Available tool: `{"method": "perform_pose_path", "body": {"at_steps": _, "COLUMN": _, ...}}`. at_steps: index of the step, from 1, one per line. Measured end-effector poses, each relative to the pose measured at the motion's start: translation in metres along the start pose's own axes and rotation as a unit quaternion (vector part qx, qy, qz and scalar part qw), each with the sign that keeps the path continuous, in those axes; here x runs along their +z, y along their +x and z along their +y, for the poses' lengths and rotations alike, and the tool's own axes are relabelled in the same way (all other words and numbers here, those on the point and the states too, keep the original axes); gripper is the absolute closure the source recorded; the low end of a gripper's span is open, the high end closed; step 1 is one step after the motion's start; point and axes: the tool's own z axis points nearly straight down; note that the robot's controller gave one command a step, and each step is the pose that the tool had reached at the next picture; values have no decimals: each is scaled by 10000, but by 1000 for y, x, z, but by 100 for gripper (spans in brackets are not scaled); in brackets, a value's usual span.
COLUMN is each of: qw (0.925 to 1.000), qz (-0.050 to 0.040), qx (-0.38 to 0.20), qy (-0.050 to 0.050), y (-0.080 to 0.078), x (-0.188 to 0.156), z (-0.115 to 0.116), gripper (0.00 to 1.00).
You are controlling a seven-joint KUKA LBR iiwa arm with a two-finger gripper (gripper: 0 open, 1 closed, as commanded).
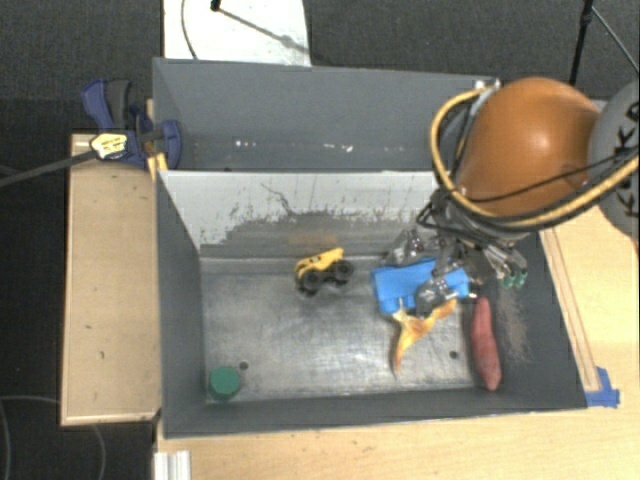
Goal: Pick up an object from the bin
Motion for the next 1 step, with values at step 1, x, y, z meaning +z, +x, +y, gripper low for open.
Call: {"method": "perform_pose_path", "body": {"at_steps": 1, "qw": 9999, "qz": -3, "qx": -141, "qy": 2, "y": -4, "x": -13, "z": 2, "gripper": 100}}
